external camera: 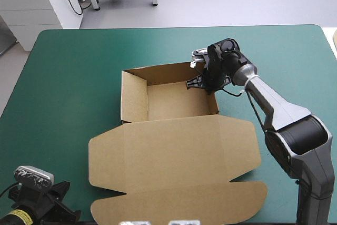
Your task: Fold the box
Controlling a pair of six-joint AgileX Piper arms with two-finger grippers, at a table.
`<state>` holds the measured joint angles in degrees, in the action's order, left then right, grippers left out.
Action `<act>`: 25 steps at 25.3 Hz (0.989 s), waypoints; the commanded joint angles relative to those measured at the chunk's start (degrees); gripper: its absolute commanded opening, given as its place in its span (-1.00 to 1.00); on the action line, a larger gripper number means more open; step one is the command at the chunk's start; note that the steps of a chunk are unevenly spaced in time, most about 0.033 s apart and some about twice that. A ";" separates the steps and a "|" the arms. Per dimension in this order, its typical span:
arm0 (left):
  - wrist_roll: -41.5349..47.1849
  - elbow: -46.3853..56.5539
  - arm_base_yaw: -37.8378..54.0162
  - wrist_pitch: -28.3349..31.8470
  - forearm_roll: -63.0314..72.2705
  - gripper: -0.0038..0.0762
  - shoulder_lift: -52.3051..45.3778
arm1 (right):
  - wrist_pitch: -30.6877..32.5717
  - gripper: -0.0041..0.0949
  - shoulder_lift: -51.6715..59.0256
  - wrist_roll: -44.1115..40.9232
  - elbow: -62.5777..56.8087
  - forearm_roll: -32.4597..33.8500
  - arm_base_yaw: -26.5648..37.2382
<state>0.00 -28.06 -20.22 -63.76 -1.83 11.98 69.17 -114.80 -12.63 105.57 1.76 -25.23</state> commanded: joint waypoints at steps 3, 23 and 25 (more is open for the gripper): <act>0.00 -1.21 -0.29 3.54 0.47 -0.92 0.30 | -0.44 -0.96 4.73 -1.75 2.84 3.81 6.11; 0.00 -1.21 -0.29 2.88 0.47 -0.92 0.30 | 1.13 -0.91 11.98 12.98 2.60 3.51 61.45; 0.00 -1.21 -0.29 2.88 0.47 -0.92 0.30 | 2.20 -0.77 11.38 12.98 2.47 0.82 63.31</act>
<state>0.00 -28.01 -20.22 -63.81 -1.66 11.61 71.24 -105.82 0.00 106.32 6.18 35.76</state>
